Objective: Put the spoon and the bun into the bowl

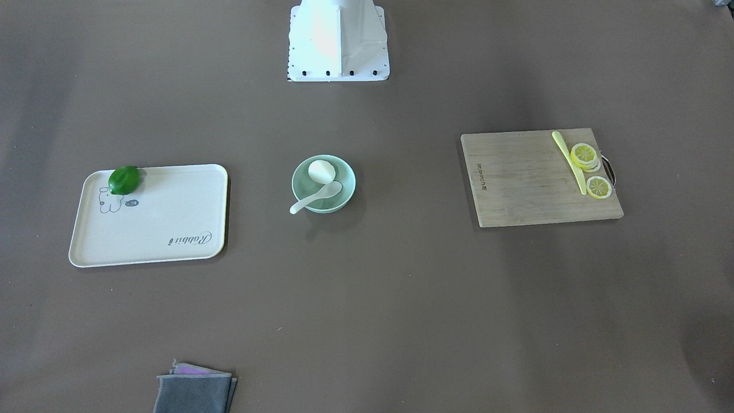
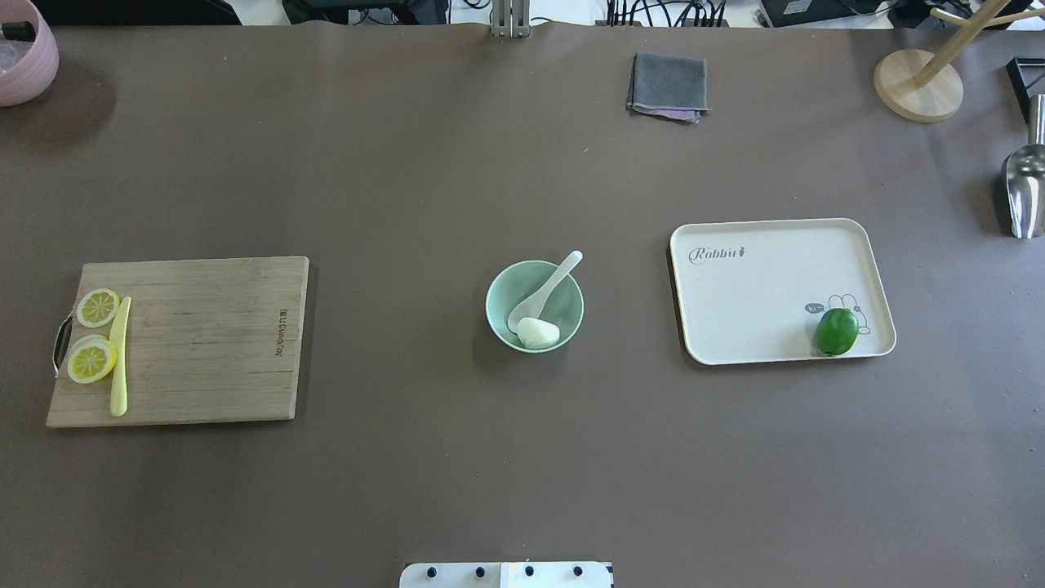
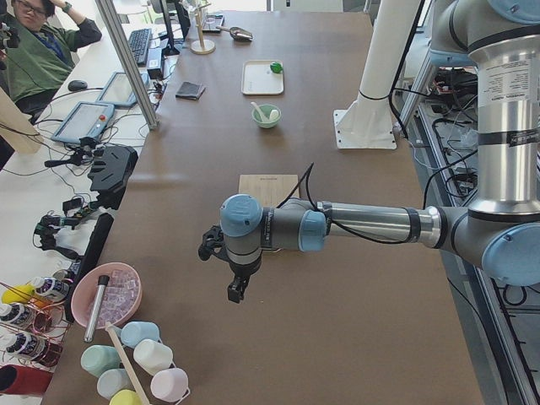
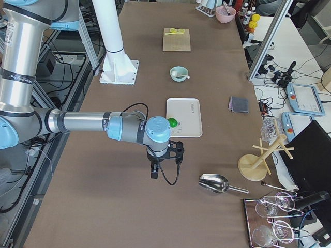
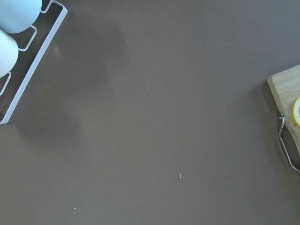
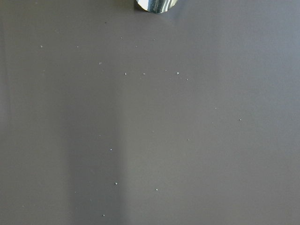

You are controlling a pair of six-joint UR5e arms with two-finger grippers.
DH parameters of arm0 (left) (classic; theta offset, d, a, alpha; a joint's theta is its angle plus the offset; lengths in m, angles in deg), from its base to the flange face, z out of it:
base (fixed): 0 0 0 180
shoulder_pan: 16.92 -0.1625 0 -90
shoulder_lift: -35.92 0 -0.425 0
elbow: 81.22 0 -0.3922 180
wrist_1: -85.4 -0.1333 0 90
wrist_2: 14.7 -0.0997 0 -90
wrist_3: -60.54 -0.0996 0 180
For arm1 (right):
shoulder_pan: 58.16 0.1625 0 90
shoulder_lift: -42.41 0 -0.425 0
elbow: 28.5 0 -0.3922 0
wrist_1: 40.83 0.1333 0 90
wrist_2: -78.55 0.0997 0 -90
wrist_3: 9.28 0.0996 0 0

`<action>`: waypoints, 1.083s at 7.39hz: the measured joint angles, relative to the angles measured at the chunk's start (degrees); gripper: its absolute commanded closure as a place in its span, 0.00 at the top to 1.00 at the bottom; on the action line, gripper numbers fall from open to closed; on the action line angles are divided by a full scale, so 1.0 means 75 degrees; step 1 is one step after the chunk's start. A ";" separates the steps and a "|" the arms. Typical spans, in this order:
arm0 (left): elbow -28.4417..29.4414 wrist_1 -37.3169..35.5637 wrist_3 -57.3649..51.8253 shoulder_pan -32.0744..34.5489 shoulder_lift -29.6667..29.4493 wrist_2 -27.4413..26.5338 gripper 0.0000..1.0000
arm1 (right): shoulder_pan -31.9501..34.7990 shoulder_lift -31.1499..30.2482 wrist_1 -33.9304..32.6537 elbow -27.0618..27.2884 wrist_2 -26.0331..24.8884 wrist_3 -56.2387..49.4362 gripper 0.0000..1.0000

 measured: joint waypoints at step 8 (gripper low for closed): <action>-0.0026 -0.0009 0.0035 -0.0011 -0.0015 0.0000 0.98 | -0.0009 -0.0035 0.0331 -0.0015 0.0011 0.0010 1.00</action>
